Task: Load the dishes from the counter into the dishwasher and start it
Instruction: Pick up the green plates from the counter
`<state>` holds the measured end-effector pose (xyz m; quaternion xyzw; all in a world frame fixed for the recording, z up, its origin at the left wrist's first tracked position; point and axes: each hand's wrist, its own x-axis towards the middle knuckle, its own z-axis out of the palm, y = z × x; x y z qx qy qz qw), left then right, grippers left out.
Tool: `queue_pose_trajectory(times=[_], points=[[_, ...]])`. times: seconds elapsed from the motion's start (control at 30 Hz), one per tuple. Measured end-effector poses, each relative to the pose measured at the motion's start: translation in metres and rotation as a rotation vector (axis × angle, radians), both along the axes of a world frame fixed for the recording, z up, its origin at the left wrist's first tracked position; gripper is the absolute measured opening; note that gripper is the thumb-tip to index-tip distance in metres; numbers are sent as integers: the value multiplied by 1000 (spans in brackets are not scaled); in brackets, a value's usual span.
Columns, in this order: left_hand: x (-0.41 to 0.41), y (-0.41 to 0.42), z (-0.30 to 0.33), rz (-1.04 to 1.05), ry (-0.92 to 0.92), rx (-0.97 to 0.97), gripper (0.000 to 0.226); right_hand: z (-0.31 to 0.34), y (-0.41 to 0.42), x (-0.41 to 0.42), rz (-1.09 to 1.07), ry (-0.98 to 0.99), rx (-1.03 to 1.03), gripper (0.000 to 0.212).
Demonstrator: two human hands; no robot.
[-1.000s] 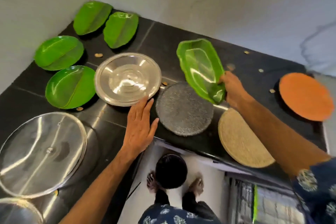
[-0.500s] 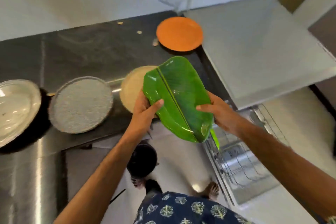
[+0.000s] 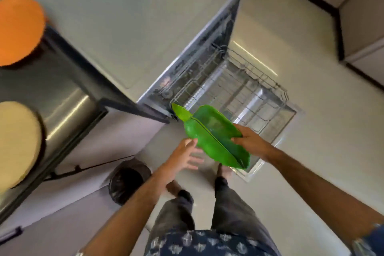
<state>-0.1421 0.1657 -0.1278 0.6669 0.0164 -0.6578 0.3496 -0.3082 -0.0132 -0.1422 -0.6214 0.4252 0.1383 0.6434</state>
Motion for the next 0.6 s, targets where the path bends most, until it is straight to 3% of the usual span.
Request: queue_pose_trajectory(times=[0.2, 0.27, 0.43, 0.6], points=[[-2, -59, -105, 90, -140, -13, 63, -101, 33, 30, 13, 86, -253, 45], [6, -77, -139, 148, -178, -20, 58, -136, 48, 47, 65, 62, -357, 47], [50, -88, -233, 411, -385, 24, 43, -218, 60, 86, 181, -96, -474, 87], [93, -81, -293, 573, -476, 38, 48, -279, 49, 115, 413, -192, -574, 89]])
